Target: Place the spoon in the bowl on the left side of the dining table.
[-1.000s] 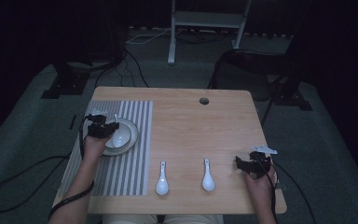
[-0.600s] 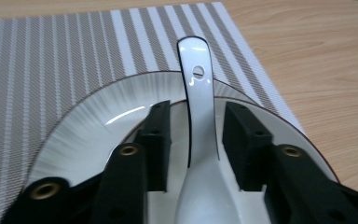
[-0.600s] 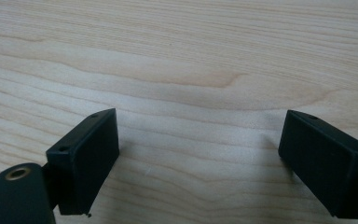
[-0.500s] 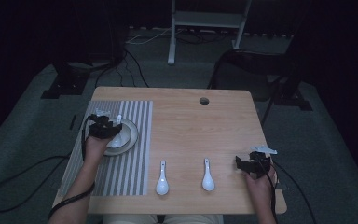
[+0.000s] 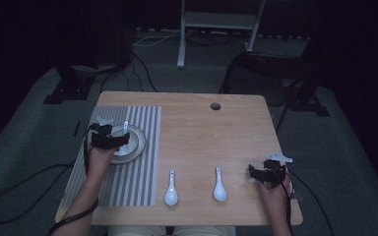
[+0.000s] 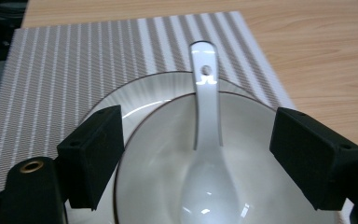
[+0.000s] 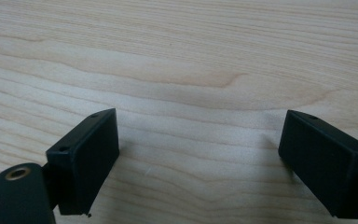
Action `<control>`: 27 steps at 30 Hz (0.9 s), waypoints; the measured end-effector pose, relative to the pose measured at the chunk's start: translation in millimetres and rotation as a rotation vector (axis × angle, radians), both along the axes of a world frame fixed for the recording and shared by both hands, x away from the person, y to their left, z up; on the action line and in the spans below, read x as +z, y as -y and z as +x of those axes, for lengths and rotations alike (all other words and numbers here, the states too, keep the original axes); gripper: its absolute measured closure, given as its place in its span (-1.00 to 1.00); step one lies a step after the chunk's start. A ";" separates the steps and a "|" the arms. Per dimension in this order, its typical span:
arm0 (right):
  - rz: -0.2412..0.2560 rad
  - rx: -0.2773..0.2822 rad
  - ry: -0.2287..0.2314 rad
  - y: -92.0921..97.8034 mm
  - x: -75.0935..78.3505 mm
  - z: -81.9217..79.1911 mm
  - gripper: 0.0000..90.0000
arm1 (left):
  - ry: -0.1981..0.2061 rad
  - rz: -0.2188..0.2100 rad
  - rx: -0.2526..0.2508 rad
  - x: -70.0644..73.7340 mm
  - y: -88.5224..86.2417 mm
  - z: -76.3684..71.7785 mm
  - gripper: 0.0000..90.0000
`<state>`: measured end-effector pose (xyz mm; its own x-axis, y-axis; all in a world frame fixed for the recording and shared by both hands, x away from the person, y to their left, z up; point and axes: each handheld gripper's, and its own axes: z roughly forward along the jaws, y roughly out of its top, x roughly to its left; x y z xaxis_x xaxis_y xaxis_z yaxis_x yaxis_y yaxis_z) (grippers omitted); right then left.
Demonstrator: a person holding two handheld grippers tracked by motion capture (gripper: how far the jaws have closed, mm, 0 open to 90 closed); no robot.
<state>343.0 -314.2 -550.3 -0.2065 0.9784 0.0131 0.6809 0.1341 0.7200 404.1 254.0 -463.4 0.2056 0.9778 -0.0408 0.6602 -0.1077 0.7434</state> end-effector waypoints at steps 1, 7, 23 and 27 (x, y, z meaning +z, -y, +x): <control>0.000 0.000 0.000 0.0 0.0 0.0 -0.75 | -0.004 0.011 -0.007 -0.3 0.2 -1.7 -0.69; 0.000 0.000 0.000 0.0 0.0 0.0 -0.74 | 0.040 0.028 -0.024 -7.0 -0.3 -14.5 -0.83; 0.000 0.000 0.000 0.0 0.0 0.0 -0.74 | 0.097 0.033 -0.079 -6.0 -5.0 -45.8 -0.83; 0.000 0.000 0.000 0.0 0.0 0.0 -0.74 | 0.109 0.026 -0.077 -5.9 -7.3 -54.8 -0.83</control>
<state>343.0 -314.2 -550.3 -0.2064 0.9784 0.0130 0.6808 0.1341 0.7201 349.3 261.3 -469.3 0.2816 0.9595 0.0109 0.5643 -0.1748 0.8068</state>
